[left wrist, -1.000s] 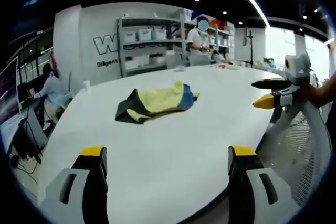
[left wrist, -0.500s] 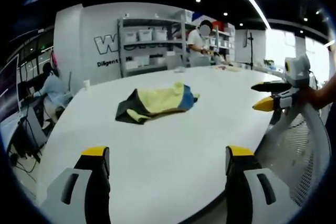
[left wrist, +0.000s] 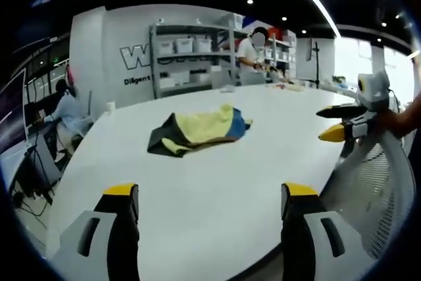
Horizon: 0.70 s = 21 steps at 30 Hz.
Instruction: Fold the garment on the visible template until the final outline fits inside the template.
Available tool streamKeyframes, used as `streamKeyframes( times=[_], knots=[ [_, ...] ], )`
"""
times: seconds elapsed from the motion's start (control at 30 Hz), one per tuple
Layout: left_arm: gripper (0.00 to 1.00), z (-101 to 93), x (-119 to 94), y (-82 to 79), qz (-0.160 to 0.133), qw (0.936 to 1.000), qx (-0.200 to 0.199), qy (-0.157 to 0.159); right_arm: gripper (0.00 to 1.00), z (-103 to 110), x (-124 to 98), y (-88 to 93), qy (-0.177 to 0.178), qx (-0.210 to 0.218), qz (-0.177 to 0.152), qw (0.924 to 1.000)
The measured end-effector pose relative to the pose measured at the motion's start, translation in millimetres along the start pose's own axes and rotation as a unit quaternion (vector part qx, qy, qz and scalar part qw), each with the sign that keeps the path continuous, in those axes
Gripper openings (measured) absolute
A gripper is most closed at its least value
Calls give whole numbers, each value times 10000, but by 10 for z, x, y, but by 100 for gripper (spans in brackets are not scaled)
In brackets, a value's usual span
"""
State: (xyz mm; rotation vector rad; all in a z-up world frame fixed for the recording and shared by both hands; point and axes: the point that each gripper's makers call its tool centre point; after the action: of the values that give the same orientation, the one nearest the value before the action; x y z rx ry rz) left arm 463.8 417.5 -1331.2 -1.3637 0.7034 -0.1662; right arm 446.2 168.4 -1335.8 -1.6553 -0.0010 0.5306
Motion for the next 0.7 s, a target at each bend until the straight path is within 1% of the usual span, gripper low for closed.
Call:
streamKeyframes(
  times=[0.2, 0.33, 0.7],
  knots=[
    [85, -24, 2, 2, 8, 10000, 3, 59, 75, -6, 1, -1, 6, -6, -11, 10000],
    [87, -14, 2, -7, -17, 10000, 30, 23, 74, -7, 2, 6, 5, 0, -2, 10000],
    [87, -24, -1, -16, -28, 10000, 2, 46, 73, -21, -9, -6, 42, -11, -24, 10000]
  ],
)
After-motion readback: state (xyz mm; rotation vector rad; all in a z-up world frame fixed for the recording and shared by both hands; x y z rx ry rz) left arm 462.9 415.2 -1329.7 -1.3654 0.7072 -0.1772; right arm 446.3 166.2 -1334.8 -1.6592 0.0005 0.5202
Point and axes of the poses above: the point that each gripper's makers call its tool centre point, and the gripper's own axes: x roughly forward along the fingers, z roughly to its left, y roughly out of its underside
